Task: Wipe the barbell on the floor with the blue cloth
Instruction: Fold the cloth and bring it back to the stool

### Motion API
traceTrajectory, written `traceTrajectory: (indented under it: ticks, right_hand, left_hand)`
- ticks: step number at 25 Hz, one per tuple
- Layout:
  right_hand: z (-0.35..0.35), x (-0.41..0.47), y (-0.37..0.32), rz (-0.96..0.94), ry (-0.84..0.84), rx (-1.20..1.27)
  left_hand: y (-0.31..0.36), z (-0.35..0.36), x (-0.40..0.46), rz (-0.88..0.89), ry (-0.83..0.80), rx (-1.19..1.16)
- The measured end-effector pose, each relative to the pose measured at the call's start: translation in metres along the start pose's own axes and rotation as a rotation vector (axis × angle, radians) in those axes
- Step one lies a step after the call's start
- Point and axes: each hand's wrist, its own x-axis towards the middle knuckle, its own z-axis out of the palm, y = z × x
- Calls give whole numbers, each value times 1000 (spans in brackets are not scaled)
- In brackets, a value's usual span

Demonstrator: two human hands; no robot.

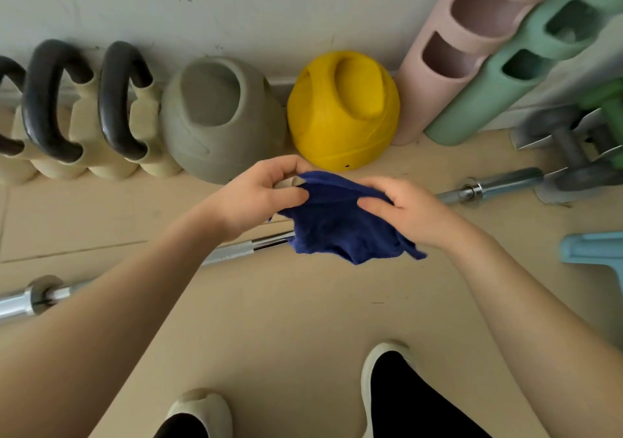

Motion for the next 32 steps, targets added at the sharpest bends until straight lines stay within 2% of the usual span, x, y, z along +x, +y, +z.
traceTrajectory:
  ticks: [3,5,6,8,10,14,17,19,22,24,26,27,30,31,32]
  right_hand:
    - [2,-7,8,237,-161,393]
    - [3,-14,9,335,-264,722]
    - [4,-15,6,357,-251,912]
    - [11,-11,-2,392,-73,1152]
    - [26,-6,-11,492,110,1299]
    - [38,3,-21,548,239,1501]
    - [37,3,-17,459,229,1619]
    - [38,5,-10,376,171,1642]
    - [32,11,2,343,203,1460]
    - [18,11,8,333,239,1211]
    - [-3,0,7,366,203,965]
    - [-14,-9,6,403,182,784]
    - [-47,-47,1,532,28,23]
    - [-55,-60,-3,605,40,-63]
    - [-68,-79,-8,675,82,6]
  left_hand:
    - [-6,7,-2,49,43,-87]
    - [-7,7,-2,82,44,-55]
    - [-9,7,-2,97,32,42]
    - [-13,8,0,161,4,409]
    - [-22,16,0,217,33,699]
    - [-39,54,0,125,173,871]
    - [-41,56,9,87,229,877]
    - [-40,41,19,178,140,853]
    - [-36,22,28,316,-4,899]
    - [-27,17,35,318,-85,932]
    - [-7,13,42,305,-169,990]
    - [7,15,43,321,-217,1040]
    - [55,42,40,325,-357,1104]
    - [71,57,38,249,-385,1095]
    - [93,77,35,182,-400,1050]
